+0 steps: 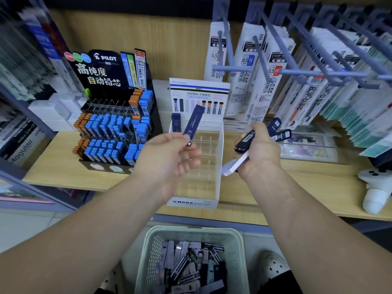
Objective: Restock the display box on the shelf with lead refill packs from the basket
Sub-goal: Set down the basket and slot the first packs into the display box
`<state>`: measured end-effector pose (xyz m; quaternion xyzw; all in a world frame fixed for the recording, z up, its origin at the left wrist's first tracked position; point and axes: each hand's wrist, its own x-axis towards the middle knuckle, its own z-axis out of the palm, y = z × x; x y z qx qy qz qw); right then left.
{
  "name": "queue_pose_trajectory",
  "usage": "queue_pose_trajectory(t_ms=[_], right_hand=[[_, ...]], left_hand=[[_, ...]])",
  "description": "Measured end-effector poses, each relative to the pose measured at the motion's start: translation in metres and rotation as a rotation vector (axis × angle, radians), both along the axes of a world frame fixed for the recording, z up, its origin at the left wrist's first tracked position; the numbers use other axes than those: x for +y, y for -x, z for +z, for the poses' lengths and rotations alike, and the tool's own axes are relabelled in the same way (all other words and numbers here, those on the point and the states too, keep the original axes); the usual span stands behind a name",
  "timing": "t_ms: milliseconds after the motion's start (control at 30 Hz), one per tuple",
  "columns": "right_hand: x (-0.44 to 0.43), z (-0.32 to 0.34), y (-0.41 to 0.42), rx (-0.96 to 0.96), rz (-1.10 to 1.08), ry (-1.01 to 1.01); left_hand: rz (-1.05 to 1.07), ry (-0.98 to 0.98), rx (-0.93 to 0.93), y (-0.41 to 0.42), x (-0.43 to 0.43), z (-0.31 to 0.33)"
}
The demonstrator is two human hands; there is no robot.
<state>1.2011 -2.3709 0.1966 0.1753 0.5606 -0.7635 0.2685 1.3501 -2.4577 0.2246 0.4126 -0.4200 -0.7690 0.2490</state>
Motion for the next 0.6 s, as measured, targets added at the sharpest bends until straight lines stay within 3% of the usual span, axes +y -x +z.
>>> queue_pose_trajectory(t_ms=[267, 600], right_hand=[[-0.003, -0.001, -0.004, 0.051, 0.011, 0.016], [0.000, -0.002, -0.009, 0.065, 0.076, 0.020]], left_hand=[[-0.027, 0.845, -0.281, -0.029, -0.064, 0.016], [-0.154, 1.330, -0.339, -0.016, -0.084, 0.022]])
